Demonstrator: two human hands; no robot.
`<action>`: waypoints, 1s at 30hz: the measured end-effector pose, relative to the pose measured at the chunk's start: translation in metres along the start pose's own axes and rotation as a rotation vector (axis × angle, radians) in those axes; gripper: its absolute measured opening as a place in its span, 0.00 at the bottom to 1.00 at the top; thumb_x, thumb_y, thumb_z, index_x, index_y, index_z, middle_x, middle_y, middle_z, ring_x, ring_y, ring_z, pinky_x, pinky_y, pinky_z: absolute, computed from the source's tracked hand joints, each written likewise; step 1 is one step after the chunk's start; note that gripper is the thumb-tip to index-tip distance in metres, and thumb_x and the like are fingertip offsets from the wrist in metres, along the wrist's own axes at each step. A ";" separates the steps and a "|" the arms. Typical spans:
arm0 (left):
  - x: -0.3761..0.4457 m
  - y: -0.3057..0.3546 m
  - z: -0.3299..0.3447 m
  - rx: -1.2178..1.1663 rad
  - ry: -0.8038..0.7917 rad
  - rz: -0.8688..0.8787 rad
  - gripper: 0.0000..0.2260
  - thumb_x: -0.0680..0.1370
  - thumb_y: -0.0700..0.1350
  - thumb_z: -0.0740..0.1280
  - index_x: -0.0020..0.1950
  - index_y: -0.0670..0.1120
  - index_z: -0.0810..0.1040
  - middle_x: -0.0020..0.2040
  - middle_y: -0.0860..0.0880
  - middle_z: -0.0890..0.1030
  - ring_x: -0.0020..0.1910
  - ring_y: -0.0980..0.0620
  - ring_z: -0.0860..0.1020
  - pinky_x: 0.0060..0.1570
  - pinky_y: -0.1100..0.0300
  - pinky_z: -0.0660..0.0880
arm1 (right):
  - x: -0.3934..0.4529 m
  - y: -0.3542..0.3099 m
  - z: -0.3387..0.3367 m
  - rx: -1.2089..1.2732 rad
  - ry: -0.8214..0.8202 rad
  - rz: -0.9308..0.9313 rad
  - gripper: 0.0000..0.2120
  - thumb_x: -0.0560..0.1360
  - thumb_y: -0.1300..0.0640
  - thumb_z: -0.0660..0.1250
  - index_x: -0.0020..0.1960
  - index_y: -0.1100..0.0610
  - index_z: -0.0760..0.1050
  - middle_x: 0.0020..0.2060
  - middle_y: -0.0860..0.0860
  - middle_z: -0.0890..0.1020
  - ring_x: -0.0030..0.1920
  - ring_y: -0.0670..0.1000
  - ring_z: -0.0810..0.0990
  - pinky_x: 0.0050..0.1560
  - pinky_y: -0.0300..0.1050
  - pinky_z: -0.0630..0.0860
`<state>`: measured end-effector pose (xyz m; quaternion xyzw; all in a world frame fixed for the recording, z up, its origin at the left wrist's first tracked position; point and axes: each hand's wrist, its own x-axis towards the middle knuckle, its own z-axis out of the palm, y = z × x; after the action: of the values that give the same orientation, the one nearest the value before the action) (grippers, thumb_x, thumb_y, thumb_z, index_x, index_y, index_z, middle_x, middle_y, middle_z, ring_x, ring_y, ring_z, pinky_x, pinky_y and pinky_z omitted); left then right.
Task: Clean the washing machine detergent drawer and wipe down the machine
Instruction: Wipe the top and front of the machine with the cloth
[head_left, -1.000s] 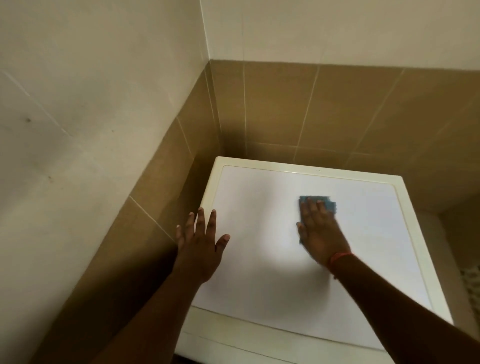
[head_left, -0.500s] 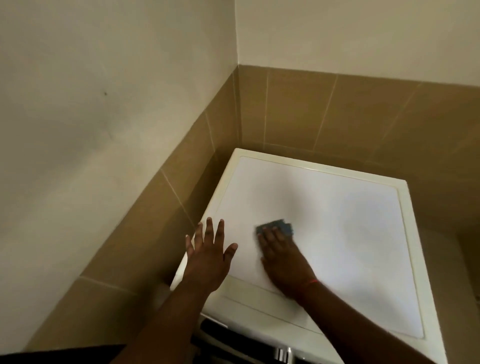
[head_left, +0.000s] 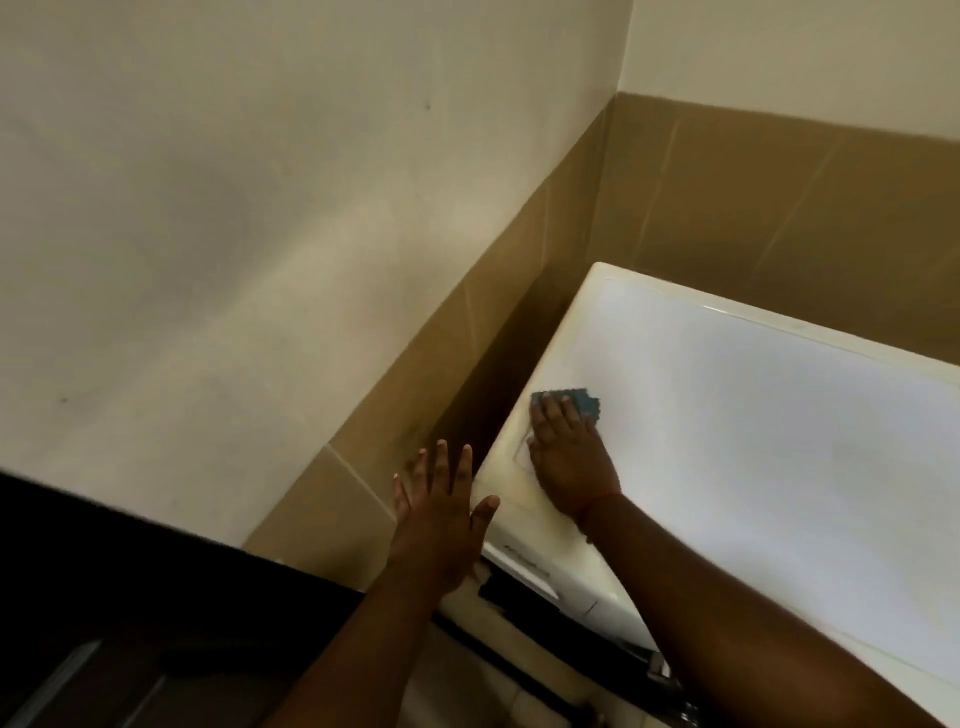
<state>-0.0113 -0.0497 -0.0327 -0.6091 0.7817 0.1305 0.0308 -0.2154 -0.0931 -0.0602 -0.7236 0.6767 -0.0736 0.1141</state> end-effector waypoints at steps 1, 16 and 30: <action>-0.004 -0.008 0.004 -0.008 0.000 -0.002 0.42 0.70 0.70 0.25 0.80 0.53 0.41 0.81 0.44 0.44 0.79 0.42 0.44 0.74 0.37 0.45 | -0.006 -0.012 0.004 -0.049 0.020 -0.101 0.26 0.83 0.49 0.46 0.80 0.55 0.51 0.79 0.54 0.55 0.79 0.57 0.51 0.77 0.56 0.52; -0.068 -0.098 0.034 -0.094 -0.031 0.033 0.37 0.73 0.69 0.35 0.79 0.55 0.40 0.81 0.46 0.43 0.79 0.44 0.42 0.77 0.44 0.48 | -0.043 -0.078 0.025 -0.377 -0.105 -0.568 0.26 0.83 0.47 0.47 0.79 0.53 0.56 0.78 0.52 0.59 0.78 0.56 0.53 0.77 0.56 0.54; -0.090 -0.110 0.045 -0.168 -0.027 -0.073 0.36 0.72 0.70 0.36 0.79 0.58 0.39 0.81 0.48 0.42 0.79 0.44 0.42 0.75 0.43 0.45 | -0.061 -0.095 0.083 -0.932 -0.225 -0.795 0.33 0.81 0.49 0.57 0.78 0.64 0.50 0.78 0.60 0.54 0.78 0.60 0.52 0.77 0.58 0.52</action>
<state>0.1119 0.0211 -0.0755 -0.6359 0.7447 0.2026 -0.0051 -0.1065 -0.0211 -0.1117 -0.8973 0.3003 0.2694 -0.1790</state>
